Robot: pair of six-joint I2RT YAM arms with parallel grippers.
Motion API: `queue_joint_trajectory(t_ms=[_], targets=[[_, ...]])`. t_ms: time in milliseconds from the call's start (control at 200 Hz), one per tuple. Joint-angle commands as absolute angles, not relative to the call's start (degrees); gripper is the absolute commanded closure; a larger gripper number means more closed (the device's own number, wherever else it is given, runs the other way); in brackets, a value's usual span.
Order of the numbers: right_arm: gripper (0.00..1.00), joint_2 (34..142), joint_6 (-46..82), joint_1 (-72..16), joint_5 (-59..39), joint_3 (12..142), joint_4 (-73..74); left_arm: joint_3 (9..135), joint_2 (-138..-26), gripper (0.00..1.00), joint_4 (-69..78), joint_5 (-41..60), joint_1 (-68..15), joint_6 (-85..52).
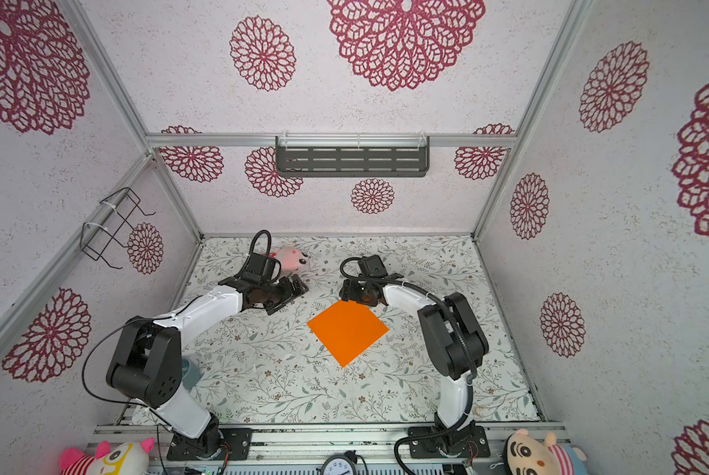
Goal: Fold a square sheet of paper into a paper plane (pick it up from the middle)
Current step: 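Move both grippers toward the orange sheet, lowering over its middle, then pinch the orange sheet's middle with both grippers and lift it, curling it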
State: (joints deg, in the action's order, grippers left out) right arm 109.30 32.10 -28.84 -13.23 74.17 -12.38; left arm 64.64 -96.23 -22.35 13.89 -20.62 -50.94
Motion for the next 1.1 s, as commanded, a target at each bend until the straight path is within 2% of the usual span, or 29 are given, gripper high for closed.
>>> queue_joint_trajectory(t_ms=[0, 200, 415, 665, 856, 1096], targets=[[0.24, 111.13, 28.51, -28.67, -13.82, 76.78, -18.2, 64.69, -94.75, 0.01, -20.07, 15.31, -21.27, -54.88], [0.25, 113.37, 28.17, -28.26, -15.07, 77.9, -19.83, 64.07, -95.34, 0.01, -19.97, 16.31, -22.22, -55.96], [0.27, 111.32, 31.14, -27.45, -9.48, 73.18, -21.33, 64.16, -96.14, 0.01, -19.87, 18.04, -23.36, -56.29], [0.3, 101.46, 48.22, -26.57, -5.76, 57.79, -17.12, 64.81, -98.48, 0.05, -20.11, 21.73, -26.53, -56.87], [0.31, 94.22, 59.92, -26.47, -11.54, 49.42, -5.91, 68.55, -103.29, 0.18, -20.91, 26.28, -29.96, -55.66], [0.33, 92.23, 49.77, -25.23, -12.05, 52.92, -13.89, 74.58, -110.15, 0.31, -27.64, 28.45, -33.37, -53.17]])
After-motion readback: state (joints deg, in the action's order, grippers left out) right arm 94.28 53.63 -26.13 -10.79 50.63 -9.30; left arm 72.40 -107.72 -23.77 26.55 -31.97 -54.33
